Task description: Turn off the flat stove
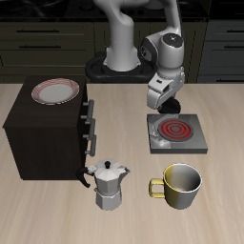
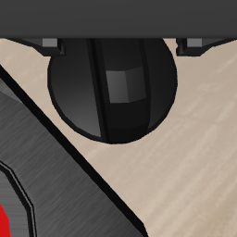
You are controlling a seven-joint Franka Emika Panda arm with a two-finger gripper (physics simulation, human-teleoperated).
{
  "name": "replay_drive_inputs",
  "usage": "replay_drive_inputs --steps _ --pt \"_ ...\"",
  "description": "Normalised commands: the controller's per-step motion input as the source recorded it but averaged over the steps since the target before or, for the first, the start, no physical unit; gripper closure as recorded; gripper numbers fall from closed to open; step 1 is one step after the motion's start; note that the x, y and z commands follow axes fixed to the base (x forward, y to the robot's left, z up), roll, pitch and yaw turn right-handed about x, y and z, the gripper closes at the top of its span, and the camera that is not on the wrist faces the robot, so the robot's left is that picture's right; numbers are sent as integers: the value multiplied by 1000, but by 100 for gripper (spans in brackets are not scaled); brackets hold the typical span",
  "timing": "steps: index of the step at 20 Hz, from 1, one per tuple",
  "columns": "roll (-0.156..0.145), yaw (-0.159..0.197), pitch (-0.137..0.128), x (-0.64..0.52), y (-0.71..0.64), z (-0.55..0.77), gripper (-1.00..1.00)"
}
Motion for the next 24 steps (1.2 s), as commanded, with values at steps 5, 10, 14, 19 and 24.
replay_drive_inputs --steps 5,10,14,19,24 --pt "32 -69 36 -103 16 -84 100" --pt "10 -42 9 -46 -86 42 100" --pt "22 -53 -1 -58 -39 110 100" --pt "12 -66 -23 23 -99 136 100" --pt "-41 -198 4 327 -300 77 100"
